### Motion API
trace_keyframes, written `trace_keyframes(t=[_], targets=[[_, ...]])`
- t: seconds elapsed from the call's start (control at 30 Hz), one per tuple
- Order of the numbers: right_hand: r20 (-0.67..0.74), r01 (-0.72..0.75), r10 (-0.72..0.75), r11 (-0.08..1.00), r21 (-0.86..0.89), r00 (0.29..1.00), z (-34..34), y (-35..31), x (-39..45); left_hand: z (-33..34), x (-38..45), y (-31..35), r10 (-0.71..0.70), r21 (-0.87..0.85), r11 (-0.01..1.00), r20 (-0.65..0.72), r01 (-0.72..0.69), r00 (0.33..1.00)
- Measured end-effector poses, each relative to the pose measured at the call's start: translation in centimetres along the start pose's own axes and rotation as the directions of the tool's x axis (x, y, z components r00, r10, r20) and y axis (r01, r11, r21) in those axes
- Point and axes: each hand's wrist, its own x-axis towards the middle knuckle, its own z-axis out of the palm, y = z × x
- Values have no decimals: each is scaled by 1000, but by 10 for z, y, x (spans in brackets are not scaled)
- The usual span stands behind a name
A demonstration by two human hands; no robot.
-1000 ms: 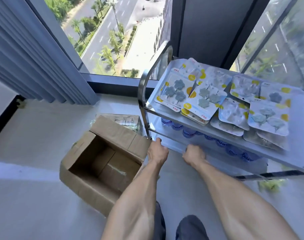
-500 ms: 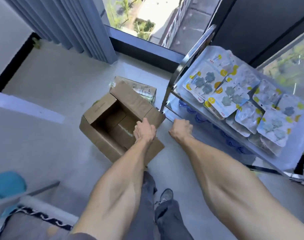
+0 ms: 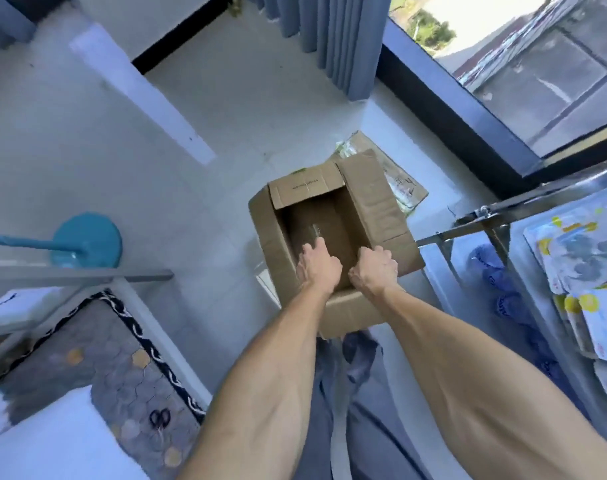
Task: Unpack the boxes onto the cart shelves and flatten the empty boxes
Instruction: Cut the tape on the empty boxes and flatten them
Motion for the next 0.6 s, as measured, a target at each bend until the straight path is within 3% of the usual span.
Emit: trace_keyframes(t=[0.17,0.37,0.6], targets=[[120,197,-176,961,-192,977,41,-41,25,6,14,-57,-265,-184,949,-27,256,964],[246,425,-360,851,-310,900,97,-124,33,2,42,-154,-329,-141,938,-89,315,940],[262,538,-472,776,-329,842,182,-195,27,19,53,-275,-452,-265,876,-164,402,877]])
